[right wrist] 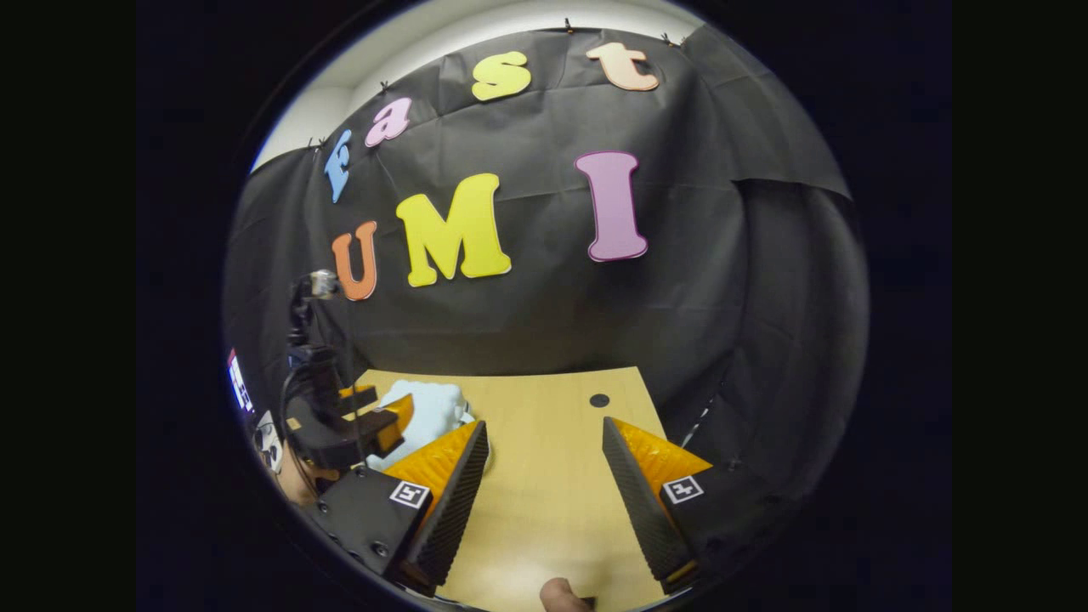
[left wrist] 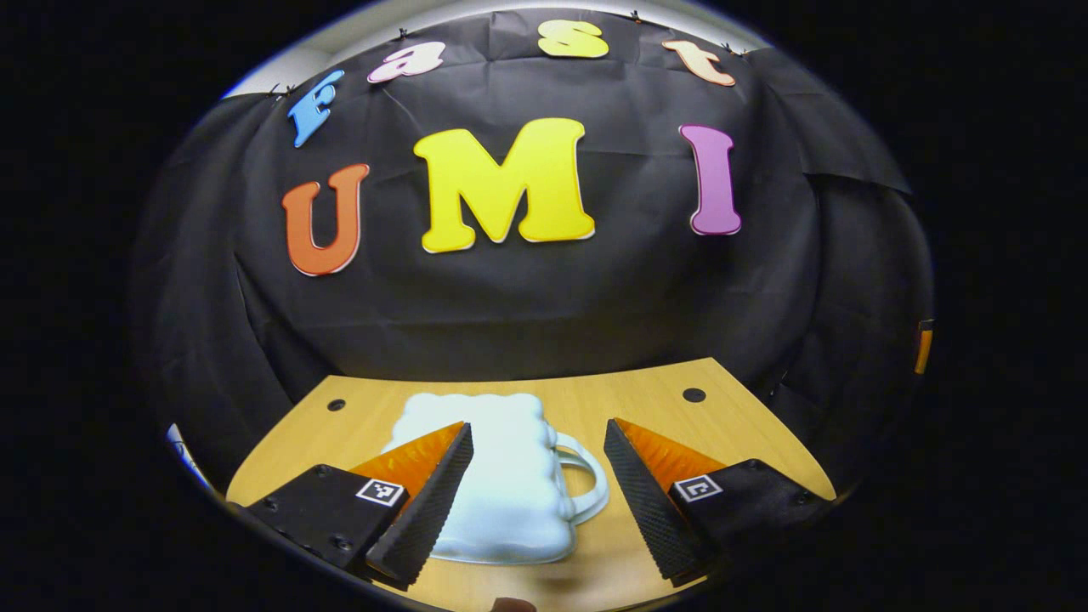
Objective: First open the suitcase, pack the skin care products into it, and then close the suitcase.
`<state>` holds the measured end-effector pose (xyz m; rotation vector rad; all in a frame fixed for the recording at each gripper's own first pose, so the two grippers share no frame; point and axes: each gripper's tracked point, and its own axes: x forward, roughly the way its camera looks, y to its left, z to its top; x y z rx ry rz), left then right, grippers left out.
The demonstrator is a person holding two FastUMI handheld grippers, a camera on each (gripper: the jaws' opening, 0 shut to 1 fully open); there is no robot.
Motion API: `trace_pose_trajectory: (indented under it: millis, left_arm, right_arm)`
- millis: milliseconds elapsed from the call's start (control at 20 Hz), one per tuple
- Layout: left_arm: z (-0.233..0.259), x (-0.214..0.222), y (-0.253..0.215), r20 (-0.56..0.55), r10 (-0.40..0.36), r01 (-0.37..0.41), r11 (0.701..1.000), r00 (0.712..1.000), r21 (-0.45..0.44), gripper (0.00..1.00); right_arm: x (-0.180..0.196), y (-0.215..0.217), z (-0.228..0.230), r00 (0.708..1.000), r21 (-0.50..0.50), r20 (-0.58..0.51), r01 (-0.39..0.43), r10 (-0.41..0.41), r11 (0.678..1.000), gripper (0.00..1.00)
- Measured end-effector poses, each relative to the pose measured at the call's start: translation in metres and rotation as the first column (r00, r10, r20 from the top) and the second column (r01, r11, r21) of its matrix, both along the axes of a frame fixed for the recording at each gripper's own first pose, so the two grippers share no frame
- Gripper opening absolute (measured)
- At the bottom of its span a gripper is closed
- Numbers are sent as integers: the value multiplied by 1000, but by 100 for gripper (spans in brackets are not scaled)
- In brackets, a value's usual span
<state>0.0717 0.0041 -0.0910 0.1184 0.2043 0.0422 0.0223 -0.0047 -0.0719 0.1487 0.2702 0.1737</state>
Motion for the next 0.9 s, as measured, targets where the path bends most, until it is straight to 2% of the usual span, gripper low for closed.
trace_pose_trajectory:
  millis: [300,500,700,900]
  left_arm:
    - [52,-51,70,105,41,-44,999,994,23,99]
    - [91,-73,95,202,23,-32,999,979,42,98]
    - [98,-82,101,244,-8,-3,999,970,43,98]
    - [94,-87,109,239,-42,45,999,970,-6,98]
  right_arm:
    - [7,60,32,995,-62,101,4,3,998,81]
    - [11,96,45,989,-77,149,21,-9,997,81]
    - [7,128,50,983,-106,185,25,-5,994,81]
    - [6,162,43,983,-152,184,2,26,988,81]
